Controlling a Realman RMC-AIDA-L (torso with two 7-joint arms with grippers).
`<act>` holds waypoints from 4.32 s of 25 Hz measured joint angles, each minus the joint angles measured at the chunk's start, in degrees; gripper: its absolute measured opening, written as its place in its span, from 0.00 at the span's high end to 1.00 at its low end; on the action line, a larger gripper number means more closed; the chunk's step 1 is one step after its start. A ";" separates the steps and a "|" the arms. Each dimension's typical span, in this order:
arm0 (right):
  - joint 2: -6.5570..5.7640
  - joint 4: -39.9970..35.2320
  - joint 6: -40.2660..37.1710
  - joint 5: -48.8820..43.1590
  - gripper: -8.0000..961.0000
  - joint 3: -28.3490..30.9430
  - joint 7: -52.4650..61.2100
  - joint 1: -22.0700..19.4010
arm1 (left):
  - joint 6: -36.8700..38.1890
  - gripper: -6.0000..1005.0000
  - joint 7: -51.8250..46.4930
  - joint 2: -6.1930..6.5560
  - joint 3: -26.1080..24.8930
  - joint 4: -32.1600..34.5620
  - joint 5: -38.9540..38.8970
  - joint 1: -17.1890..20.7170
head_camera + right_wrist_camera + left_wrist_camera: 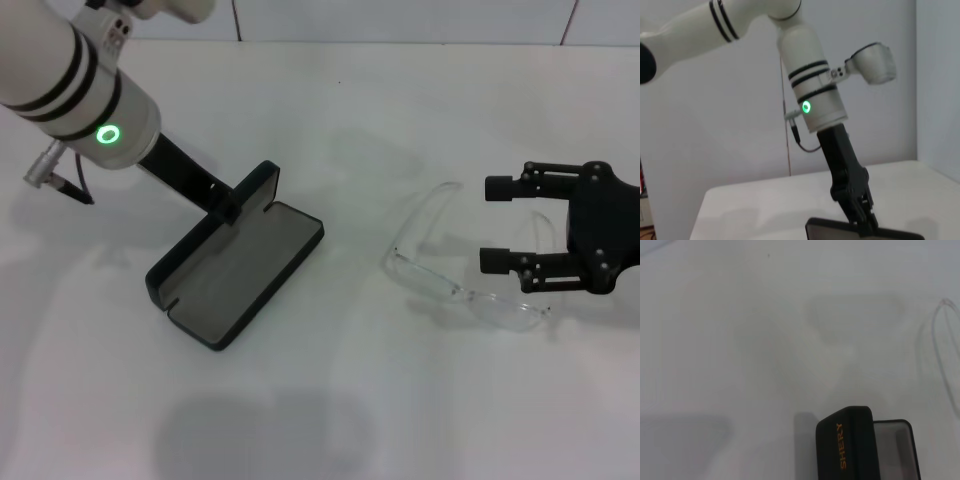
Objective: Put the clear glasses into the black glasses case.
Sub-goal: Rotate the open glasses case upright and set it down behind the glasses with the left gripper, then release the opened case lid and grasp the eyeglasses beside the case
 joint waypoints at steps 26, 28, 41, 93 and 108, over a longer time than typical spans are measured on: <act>0.05 4.21 -3.84 3.14 0.23 6.80 -2.15 -1.52 | -2.67 0.79 30.83 -0.04 13.30 9.01 -6.35 0.67; 0.11 4.58 -3.87 3.44 0.23 6.80 -2.56 -1.85 | -3.67 0.79 31.89 -0.04 13.70 9.07 -6.48 0.38; -0.01 5.90 -4.24 4.10 0.23 6.86 -3.33 -2.61 | -5.51 0.79 32.17 -0.07 17.89 7.94 -2.74 0.03; -0.19 5.90 -5.15 4.93 0.23 8.28 -3.41 -2.79 | -11.12 0.77 34.50 -0.25 19.71 3.06 -3.63 -1.50; -0.20 5.89 -4.47 4.93 0.23 9.40 -2.92 -3.27 | -5.82 0.69 43.25 0.12 2.72 13.92 -29.12 6.20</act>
